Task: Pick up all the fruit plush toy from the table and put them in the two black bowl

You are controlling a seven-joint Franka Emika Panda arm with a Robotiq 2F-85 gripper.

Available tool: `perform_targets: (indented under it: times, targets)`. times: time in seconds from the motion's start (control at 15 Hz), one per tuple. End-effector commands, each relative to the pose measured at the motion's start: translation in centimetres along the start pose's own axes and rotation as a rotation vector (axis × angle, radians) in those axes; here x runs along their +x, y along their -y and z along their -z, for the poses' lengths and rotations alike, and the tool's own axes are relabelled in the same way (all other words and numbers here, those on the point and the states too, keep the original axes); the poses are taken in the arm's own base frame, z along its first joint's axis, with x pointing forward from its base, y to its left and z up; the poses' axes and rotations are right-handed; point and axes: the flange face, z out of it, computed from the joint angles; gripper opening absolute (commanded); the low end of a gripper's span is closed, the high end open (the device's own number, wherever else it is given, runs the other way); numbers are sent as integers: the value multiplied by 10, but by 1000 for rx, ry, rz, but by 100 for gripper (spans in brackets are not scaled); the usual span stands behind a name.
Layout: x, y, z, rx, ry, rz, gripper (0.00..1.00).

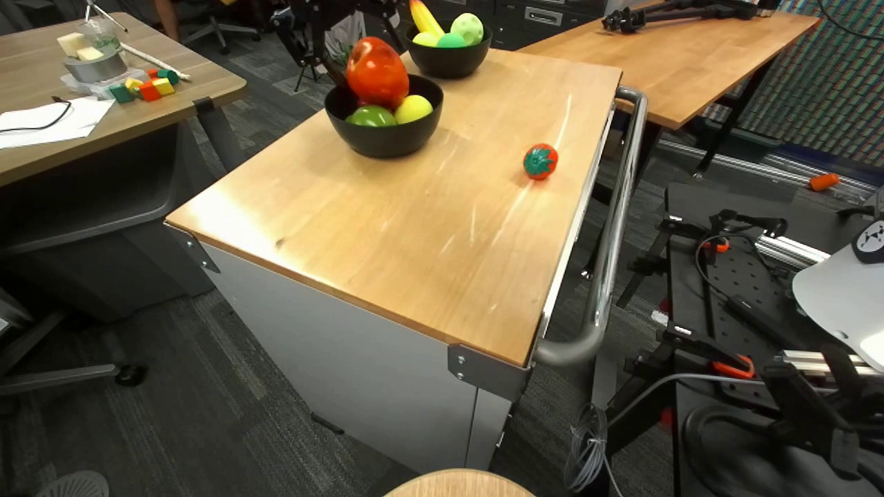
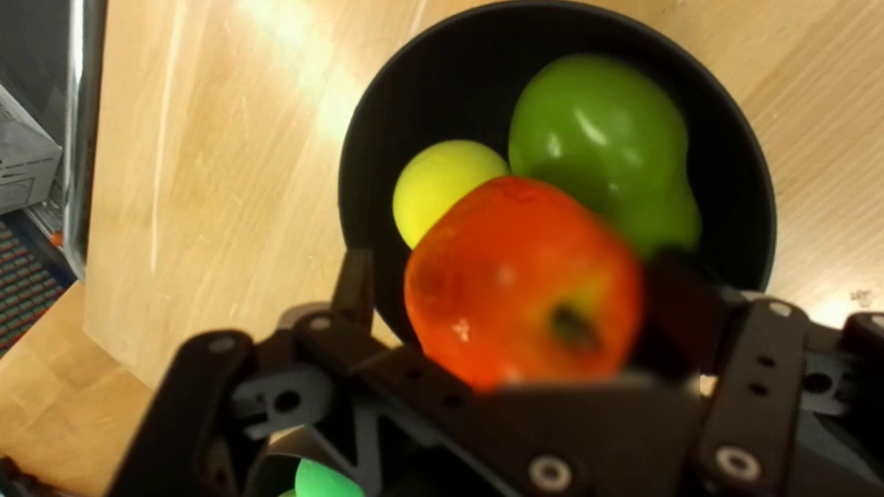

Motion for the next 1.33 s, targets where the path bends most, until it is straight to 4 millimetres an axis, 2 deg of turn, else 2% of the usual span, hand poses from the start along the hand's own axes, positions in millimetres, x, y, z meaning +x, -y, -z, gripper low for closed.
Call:
perform_targets:
  times: [0.0,0.67,0.8,1.07,1.27]
  targets:
    - [-1,1,2,8,-1,1,100]
    - [-1,3,-2,1,2,4,100]
    - [-10,5,35,109,-114,47,100]
    - [-42,-29,112,186,-267,134,100]
    - [-79,-52,166,289,-380,187,100]
